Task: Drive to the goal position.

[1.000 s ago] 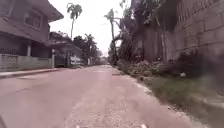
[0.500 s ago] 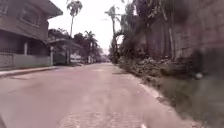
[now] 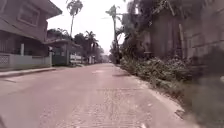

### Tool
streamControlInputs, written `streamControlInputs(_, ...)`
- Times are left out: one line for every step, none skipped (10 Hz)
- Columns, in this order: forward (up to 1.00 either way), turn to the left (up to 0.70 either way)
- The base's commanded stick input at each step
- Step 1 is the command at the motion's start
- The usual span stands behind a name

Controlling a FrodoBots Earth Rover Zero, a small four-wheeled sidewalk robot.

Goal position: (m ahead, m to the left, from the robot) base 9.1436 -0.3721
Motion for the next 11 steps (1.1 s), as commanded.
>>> streamControlInputs(1.00,0.00)
streamControlInputs(1.00,0.00)
streamControlInputs(1.00,-0.03)
streamControlInputs(1.00,-0.10)
streamControlInputs(1.00,-0.16)
streamControlInputs(1.00,-0.23)
streamControlInputs(1.00,-0.29)
streamControlInputs(1.00,-0.34)
streamControlInputs(1.00,-0.12)
streamControlInputs(1.00,0.00)
streamControlInputs(1.00,0.00)
